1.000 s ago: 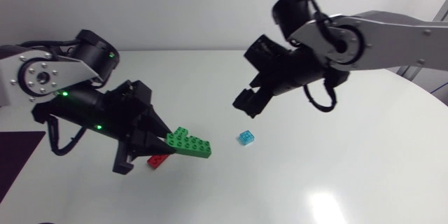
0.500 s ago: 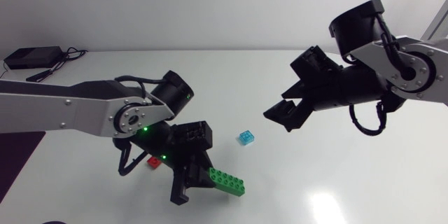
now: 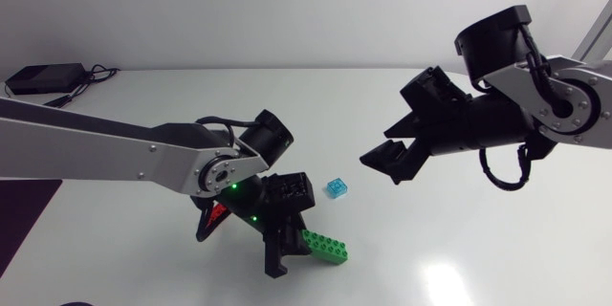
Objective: Separate the duplo bricks
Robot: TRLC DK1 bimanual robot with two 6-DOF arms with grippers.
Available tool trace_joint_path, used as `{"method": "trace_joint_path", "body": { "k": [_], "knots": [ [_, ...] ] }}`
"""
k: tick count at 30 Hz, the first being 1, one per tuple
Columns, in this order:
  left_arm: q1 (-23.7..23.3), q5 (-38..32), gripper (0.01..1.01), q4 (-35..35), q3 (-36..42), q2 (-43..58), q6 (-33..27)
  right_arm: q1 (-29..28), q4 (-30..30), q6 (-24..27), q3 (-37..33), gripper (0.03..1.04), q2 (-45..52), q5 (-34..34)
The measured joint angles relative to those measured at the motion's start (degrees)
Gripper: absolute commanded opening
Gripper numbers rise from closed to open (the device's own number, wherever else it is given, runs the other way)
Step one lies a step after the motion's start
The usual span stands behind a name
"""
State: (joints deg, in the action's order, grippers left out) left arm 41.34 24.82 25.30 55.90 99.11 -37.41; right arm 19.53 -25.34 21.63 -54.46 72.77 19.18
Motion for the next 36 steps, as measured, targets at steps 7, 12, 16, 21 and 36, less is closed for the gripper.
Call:
{"method": "trace_joint_path", "body": {
  "k": [7,12,16,21,36],
  "knots": [
    [0.31,-2.6,0.69,-2.25,-2.91,2.1,0.04,-1.16,0.26,0.0,0.74,0.98,-0.11,0.59],
    [0.31,-3.28,0.843,-2.91,-5.05,2.89,0.04,-1.11,0.44,0.0,0.81,0.98,-0.11,0.61],
    [-0.96,-3.93,0.875,-2.51,-5.7,1.88,0.04,-1.09,0.46,0.0,0.81,0.98,-0.11,0.66],
    [-9.94,-5.95,0.874,-0.68,-6.19,-7.5,0.2,-1.09,0.46,0.0,0.94,0.98,-0.22,1.01],
    [-19.39,-23.39,0.774,-0.04,-9.18,-8.81,11.23,0.74,1.75,-1.38,1.11,0.98,-0.35,1.46]
  ]
}}
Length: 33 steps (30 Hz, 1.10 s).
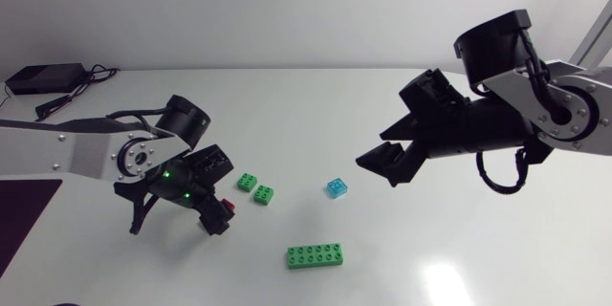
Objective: Separate the duplo bricks
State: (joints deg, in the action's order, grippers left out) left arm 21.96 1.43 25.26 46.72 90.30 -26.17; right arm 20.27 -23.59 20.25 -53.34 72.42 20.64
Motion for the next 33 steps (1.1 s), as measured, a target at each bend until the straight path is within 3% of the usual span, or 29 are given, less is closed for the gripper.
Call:
{"method": "trace_joint_path", "body": {
  "k": [4,18,21,25,27,28,33],
  "knots": [
    [-1.77,-1.2,0.774,0.9,0.22,3.37,1.25,-0.02,0.02,-0.15,0.24,0.98,0.0,0.0],
    [-0.2,-1.68,0.761,1.73,7.21,10.8,3.8,-0.02,0.02,-0.17,1.25,0.98,-0.07,-0.02],
    [0.2,-1.62,0.613,2.47,7.82,12.07,4.02,-0.02,0.02,-0.17,1.25,0.98,-0.07,0.0],
    [0.17,-1.66,0.593,2.82,8.09,12.26,4.48,-0.02,0.02,-0.17,1.27,0.98,-0.07,0.07],
    [0.17,-1.66,0.503,3.02,8.26,12.37,4.66,-0.07,0.04,-0.17,1.51,0.98,-0.09,0.2],
    [0.17,-1.66,0.403,3.04,8.37,12.48,4.7,-0.07,0.02,-0.17,1.6,0.98,-0.09,0.22],
    [0.2,-1.62,0.375,3.04,8.48,12.74,4.92,-0.07,0.02,-0.17,1.88,0.98,-0.28,0.22]
  ]
}}
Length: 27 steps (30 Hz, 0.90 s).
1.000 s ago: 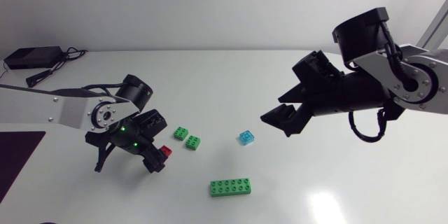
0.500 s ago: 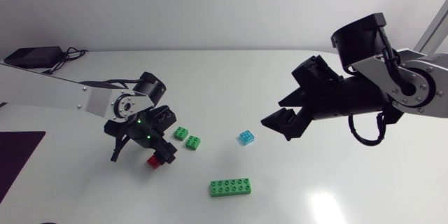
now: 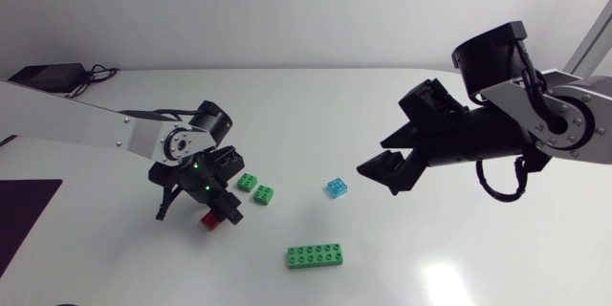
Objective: Separate the duplo bricks
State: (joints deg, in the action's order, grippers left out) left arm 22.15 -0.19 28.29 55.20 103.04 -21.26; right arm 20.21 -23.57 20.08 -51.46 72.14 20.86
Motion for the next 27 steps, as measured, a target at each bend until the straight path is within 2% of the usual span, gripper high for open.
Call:
{"method": "trace_joint_path", "body": {
  "k": [4,12,16,21,24,27],
  "knots": [
    [-0.46,0.81,0.357,0.0,0.0,-0.09,0.17,-0.15,-0.04,0.0,0.0,0.98,-0.39,1.01],
    [-4.46,10.05,0.343,0.9,-1.25,-6.86,-0.13,-2.99,-0.04,0.0,0.0,0.98,-1.4,7.52],
    [-7.17,21.33,0.344,2.38,-1.25,-14.6,-1.01,-4.57,-0.04,-0.07,0.0,0.98,-1.4,11.02],
    [-15.28,46.58,0.344,4.48,2.03,-20.35,-1.6,-5.49,0.2,-1.03,0.0,0.98,-1.14,18.4],
    [-17.75,54.12,0.343,4.44,4.98,-19.65,-1.33,-5.49,1.53,-2.32,-0.15,0.99,0.55,23.26],
    [-16.74,59.14,0.343,4.33,6.99,-17.53,-0.42,-5.49,2.25,-4.13,-0.92,0.98,3.69,27.87]
  ]
}}
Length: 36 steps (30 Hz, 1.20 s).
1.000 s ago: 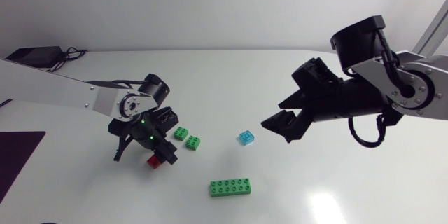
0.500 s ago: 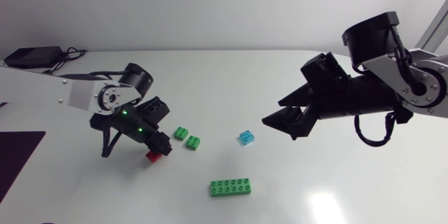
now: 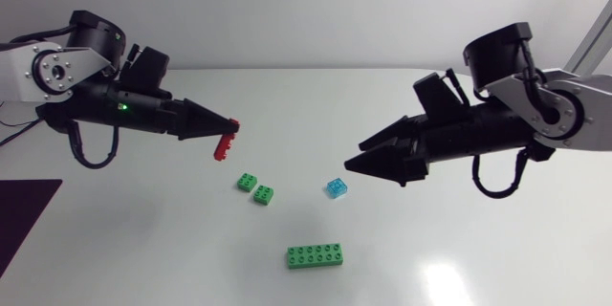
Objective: Separate the duplo bricks
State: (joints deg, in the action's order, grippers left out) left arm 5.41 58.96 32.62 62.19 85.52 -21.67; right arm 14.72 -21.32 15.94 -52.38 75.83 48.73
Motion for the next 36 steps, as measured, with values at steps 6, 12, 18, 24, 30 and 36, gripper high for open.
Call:
{"method": "trace_joint_path", "body": {
  "k": [6,12,18,24,30,36],
  "knots": [
    [3.06,4.72,0.343,-9.14,1.64,4.26,9.92,0.04,3.98,-6.05,-3.23,0.99,6.97,8.02],
    [4.37,7.1,0.343,-22.77,3.19,6.05,22.69,1.31,7.58,-11.41,-8.22,0.98,13.09,13.0],
    [4.87,8.63,0.341,-29.62,3.3,8.72,29.62,3.04,16.55,-18.18,-9.03,0.98,17.27,14.58],
    [5.33,8.83,0.328,-32.92,3.41,9.86,33.62,4.13,26.38,-26.38,-9.03,0.98,18.32,15.89],
    [7.65,8.87,0.326,-39.87,3.78,12.0,39.76,5.03,30.67,-32.22,-9.03,0.98,18.43,16.02],
    [10.08,8.9,0.325,-48.68,5.05,14.16,48.13,5.66,33.24,-34.29,-8.85,0.96,19.5,16.02]
  ]
}}
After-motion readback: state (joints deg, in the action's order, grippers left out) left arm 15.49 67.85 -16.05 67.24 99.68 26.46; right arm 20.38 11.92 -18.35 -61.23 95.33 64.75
